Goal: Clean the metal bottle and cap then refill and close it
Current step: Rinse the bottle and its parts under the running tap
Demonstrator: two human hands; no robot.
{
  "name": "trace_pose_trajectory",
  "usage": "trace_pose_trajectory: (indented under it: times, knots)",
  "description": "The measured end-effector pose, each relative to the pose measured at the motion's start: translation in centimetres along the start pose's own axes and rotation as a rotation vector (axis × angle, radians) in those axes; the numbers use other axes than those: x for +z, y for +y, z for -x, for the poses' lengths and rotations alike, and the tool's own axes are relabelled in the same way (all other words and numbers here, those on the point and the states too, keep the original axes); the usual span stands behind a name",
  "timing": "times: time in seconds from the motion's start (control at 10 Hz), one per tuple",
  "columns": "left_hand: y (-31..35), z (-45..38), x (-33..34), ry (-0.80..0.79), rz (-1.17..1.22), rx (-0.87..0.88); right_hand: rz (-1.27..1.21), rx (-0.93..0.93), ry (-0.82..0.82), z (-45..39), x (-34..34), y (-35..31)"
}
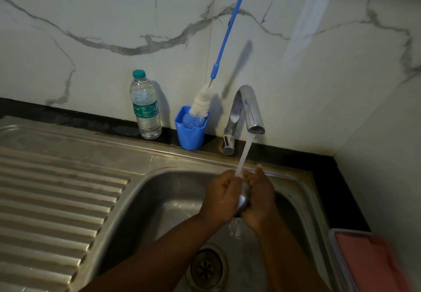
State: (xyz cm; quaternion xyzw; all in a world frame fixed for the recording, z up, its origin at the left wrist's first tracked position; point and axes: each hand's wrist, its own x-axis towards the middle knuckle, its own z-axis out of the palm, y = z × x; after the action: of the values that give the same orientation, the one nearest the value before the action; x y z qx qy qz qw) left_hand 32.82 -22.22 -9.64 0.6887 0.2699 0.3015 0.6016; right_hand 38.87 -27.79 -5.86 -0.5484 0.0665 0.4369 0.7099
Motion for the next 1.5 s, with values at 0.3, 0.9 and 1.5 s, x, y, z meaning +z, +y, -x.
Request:
trace_pose_trajectory:
  times: [0.3,0.9,1.5]
  knots:
    - [-0.5,-1.7,-1.6,0.175,-0.097,-0.151,0.169,-0.083,0.014,-0.5,0.9,2.3]
    - [0.6,-2.4,-1.7,0.163,0.894,-0.788,0.618,-0.284,-0.147,-0.7,-1.2,3.8]
    - [-0.8,-1.2,-1.9,-0.072,0.883,-0.924,1.53,-0.601,0.041,-0.4,-0.1,3.4]
